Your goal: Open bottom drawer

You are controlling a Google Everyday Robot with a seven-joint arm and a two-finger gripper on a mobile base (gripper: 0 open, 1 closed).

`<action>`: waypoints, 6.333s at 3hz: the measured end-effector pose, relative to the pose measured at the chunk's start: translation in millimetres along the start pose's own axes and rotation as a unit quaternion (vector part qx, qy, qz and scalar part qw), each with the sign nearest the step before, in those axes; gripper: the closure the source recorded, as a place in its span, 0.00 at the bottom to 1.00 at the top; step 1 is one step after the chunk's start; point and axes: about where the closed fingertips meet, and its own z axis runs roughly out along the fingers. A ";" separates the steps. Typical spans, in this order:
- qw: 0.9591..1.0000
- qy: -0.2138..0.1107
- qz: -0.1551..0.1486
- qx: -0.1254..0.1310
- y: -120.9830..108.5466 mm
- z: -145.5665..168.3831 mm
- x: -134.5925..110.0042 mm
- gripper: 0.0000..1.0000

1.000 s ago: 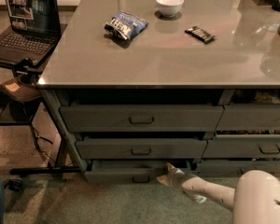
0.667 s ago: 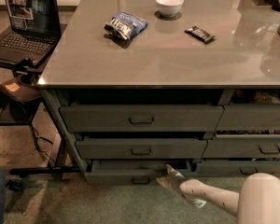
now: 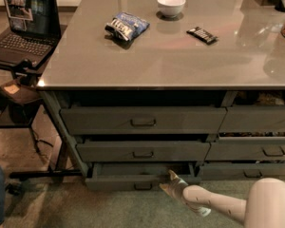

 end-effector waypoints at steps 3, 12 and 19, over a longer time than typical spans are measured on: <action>0.999 -0.009 -0.001 0.030 17.1 -40.1 5.2 1.00; 0.999 0.004 0.019 0.030 45.5 -82.6 12.2 1.00; 1.000 0.010 -0.015 0.020 37.9 -73.3 0.5 0.00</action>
Offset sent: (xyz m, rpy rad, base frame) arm -0.3465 -0.0062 -0.0375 -0.0132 0.0661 -0.1647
